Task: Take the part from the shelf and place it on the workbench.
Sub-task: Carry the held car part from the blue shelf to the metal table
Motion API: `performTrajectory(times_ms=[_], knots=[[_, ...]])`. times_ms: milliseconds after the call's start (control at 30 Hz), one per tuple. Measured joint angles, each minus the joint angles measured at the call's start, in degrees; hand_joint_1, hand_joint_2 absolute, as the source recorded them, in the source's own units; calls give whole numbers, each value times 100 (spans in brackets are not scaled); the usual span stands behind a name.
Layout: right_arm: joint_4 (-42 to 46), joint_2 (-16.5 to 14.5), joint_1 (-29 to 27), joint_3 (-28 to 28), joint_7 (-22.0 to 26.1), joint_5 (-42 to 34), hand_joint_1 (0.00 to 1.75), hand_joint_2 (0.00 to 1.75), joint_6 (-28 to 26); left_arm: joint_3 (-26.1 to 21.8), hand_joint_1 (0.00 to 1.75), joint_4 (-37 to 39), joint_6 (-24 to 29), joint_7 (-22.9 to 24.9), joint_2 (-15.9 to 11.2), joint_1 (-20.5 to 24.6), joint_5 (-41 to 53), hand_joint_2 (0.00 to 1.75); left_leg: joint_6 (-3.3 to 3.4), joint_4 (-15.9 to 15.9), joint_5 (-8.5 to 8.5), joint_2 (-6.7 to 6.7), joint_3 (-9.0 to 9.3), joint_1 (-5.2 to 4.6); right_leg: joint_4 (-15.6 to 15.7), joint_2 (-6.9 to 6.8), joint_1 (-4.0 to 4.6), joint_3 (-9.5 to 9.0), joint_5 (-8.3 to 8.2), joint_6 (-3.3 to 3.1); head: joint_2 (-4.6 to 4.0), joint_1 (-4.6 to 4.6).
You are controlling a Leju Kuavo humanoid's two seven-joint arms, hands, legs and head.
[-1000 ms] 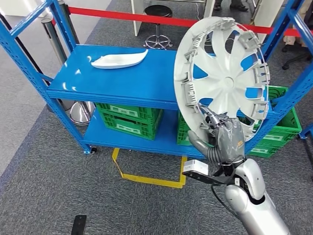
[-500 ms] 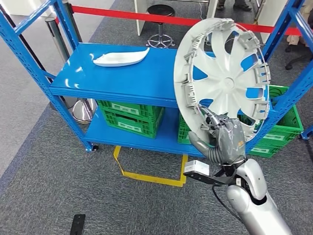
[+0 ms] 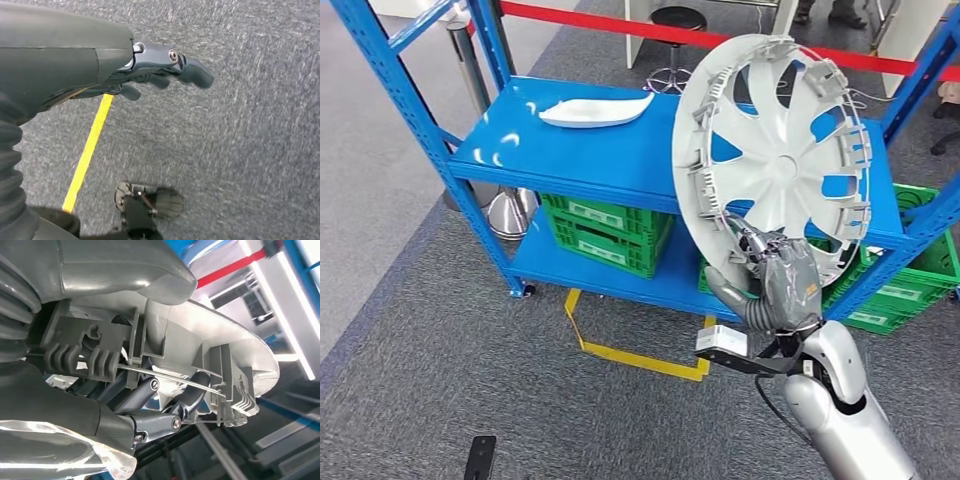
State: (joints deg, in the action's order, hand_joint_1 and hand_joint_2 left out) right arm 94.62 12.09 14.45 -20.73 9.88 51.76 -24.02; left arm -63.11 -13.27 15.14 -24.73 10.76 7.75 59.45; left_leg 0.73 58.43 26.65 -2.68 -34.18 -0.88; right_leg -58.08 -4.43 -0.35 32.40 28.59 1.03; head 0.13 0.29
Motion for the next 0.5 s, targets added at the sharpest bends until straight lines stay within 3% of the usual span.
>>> performTrajectory(times_ms=[33,100,167,200,233,267,300,333,400,467,500], knots=[[0,1,12,-9,4,0,175,175,2,1,0,0,-1,-2,0,-6,-2,175,29,-15,-18,51,-8,11,-4,-19,-7,10,21,28,0,1],[-1,3,37,-22,9,-1,175,175,5,2,0,0,-7,-12,0,-7,-5,175,98,-55,-62,156,-8,38,-220,128,-23,113,198,77,0,17],[-4,10,50,-35,10,-1,175,175,11,5,0,0,-20,-21,7,4,-6,175,141,-67,-89,269,-25,50,-887,347,-32,422,551,103,0,40],[-10,16,50,-47,11,-1,175,175,17,5,0,0,-24,-23,11,5,-6,175,148,-64,-94,330,-35,48,-1277,394,-32,606,705,109,0,45],[-17,22,48,-62,11,-1,175,175,25,5,0,0,-27,-24,14,2,-7,175,152,-59,-96,394,-40,45,-1551,413,-31,740,776,113,0,45],[-25,26,47,-73,11,-1,175,175,32,5,0,0,-27,-24,15,-4,-8,175,152,-52,-97,464,-42,45,-1621,422,-31,782,732,113,0,46],[-32,29,49,-80,11,-3,175,175,37,5,0,0,-27,-24,15,-8,-10,175,151,-41,-97,537,-41,46,-1451,438,-33,708,574,107,0,45],[-34,31,51,-82,11,-4,175,175,38,5,0,0,-27,-24,15,-9,-11,175,147,-26,-95,612,-40,49,-1090,494,-39,543,346,97,0,46],[-38,37,56,-82,11,-7,175,175,40,7,0,0,-27,-24,18,-1,-13,175,118,14,-94,748,-68,47,-357,735,-67,185,51,77,0,44],[-44,43,57,-87,12,-8,175,175,44,6,0,0,-27,-25,20,1,-13,175,51,36,-123,864,-136,61,-84,867,-73,44,30,60,0,40],[-45,44,60,-90,13,-8,175,175,45,5,0,0,-27,-26,21,-6,-14,175,15,37,-145,923,-165,74,-53,823,-64,27,26,47,0,39]])
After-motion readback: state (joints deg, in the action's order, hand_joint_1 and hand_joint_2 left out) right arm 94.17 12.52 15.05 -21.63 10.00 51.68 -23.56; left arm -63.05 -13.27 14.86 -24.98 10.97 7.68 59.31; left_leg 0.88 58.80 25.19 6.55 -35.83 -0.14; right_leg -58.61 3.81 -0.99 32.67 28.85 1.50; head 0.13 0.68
